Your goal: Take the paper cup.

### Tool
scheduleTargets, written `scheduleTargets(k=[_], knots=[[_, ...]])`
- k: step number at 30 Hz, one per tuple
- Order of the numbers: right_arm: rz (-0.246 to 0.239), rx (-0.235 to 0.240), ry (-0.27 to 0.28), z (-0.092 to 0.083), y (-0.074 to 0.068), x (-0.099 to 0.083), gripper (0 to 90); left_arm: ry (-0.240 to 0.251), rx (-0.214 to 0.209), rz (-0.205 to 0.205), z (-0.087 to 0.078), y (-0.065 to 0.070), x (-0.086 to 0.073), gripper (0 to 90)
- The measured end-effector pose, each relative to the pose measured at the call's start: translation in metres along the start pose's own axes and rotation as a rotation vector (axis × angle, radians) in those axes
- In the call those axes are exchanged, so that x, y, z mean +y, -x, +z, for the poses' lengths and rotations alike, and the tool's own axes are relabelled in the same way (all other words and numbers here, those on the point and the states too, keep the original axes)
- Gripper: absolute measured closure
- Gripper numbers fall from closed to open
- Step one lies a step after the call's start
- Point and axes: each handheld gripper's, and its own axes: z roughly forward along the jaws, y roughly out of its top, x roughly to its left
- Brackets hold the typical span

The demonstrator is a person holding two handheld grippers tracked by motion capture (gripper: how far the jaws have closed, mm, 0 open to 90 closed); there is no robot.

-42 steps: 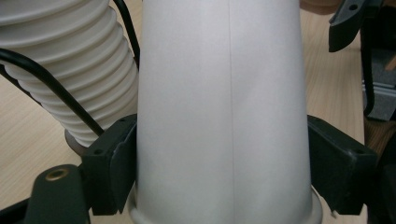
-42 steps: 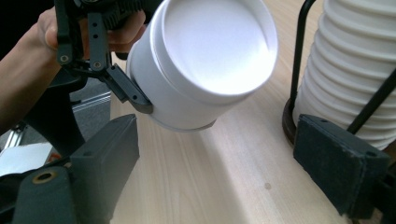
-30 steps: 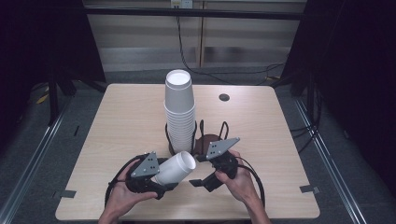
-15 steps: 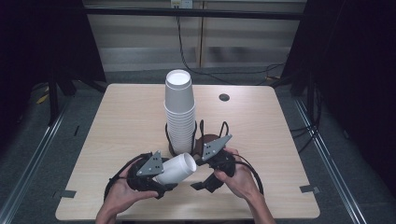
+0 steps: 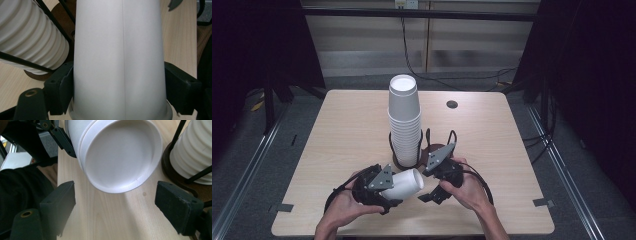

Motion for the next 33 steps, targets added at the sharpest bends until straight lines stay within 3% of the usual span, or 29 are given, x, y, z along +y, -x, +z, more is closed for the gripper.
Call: scheduleTargets(k=[3,11,31,33], knots=[[-0.01,0.012,-0.034,0.004,0.0,0.003,15.7,-0.018,-0.001,0.008,0.001,0.001,0.001,19.5],[-0.019,0.02,-0.063,0.011,0.001,0.009,15.4,-0.066,0.002,0.027,0.005,0.0,0.004,19.4],[-0.052,0.091,-0.118,0.018,0.004,0.023,21.3,-0.092,-0.047,0.069,0.012,0.005,0.012,19.5],[-0.037,0.099,-0.137,0.017,0.003,0.024,21.0,-0.092,-0.053,0.07,0.013,0.005,0.013,19.5]])
